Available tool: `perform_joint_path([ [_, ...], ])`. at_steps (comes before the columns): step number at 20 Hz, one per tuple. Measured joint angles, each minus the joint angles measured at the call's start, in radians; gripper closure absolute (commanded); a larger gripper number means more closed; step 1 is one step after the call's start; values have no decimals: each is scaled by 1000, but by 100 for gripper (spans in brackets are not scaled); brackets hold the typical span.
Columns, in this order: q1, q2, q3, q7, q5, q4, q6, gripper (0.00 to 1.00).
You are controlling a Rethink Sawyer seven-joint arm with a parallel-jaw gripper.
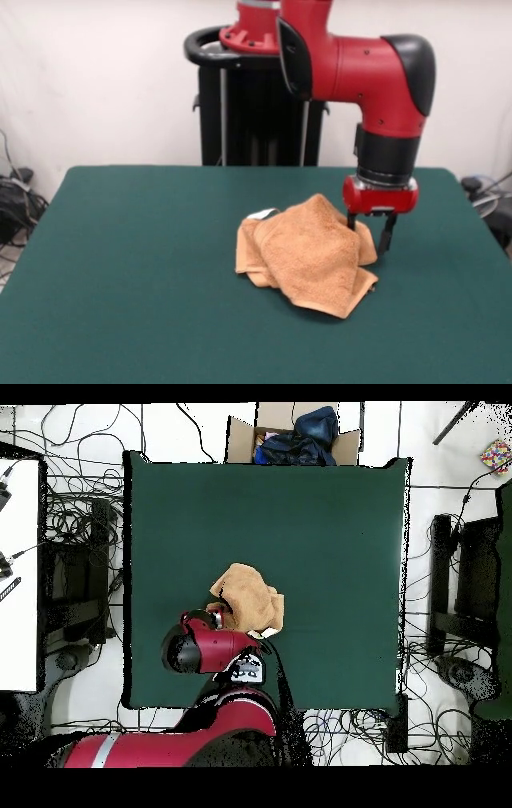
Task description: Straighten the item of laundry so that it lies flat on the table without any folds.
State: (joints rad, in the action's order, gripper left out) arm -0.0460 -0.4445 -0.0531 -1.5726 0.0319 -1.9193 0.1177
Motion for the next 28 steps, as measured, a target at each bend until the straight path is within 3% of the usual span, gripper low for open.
perform_joint_path([
  [11,-1,22,0,0,15,0,44,0],
  [12,0,26,0,0,15,0,56,100],
  [28,-1,28,-2,0,15,0,62,100],
])
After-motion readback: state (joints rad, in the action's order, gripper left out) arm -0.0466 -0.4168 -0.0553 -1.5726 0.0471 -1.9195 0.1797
